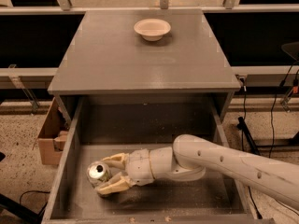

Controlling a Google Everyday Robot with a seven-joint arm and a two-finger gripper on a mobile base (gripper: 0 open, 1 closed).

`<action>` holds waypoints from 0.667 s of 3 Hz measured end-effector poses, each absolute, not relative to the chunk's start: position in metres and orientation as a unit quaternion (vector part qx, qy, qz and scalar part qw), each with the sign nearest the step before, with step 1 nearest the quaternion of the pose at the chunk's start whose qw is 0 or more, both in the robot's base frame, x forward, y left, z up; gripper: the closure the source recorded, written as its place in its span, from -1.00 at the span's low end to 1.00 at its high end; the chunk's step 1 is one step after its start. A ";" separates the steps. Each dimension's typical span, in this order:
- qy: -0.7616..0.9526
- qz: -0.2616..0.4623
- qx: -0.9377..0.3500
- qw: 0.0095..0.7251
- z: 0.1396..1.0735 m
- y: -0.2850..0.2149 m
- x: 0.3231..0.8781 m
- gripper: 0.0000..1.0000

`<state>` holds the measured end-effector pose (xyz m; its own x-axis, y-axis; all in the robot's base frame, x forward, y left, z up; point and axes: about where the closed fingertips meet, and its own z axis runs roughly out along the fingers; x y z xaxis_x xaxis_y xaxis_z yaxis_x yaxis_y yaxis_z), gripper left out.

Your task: Pick 7up can from top drawer and place on counter

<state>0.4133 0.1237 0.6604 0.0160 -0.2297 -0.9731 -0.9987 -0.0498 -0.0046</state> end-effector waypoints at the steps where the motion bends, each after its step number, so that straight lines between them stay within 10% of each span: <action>1: 0.537 0.462 -0.559 0.432 0.671 0.136 0.416 0.90; 2: 0.546 0.460 -0.539 0.448 0.726 0.121 0.430 1.00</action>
Offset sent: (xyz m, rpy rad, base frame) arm 0.0266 -0.0151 0.1078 0.0593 0.0131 -0.0825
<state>0.4301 0.1211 0.7259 -0.0182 -0.1758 -0.9843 -0.9998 -0.0035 0.0191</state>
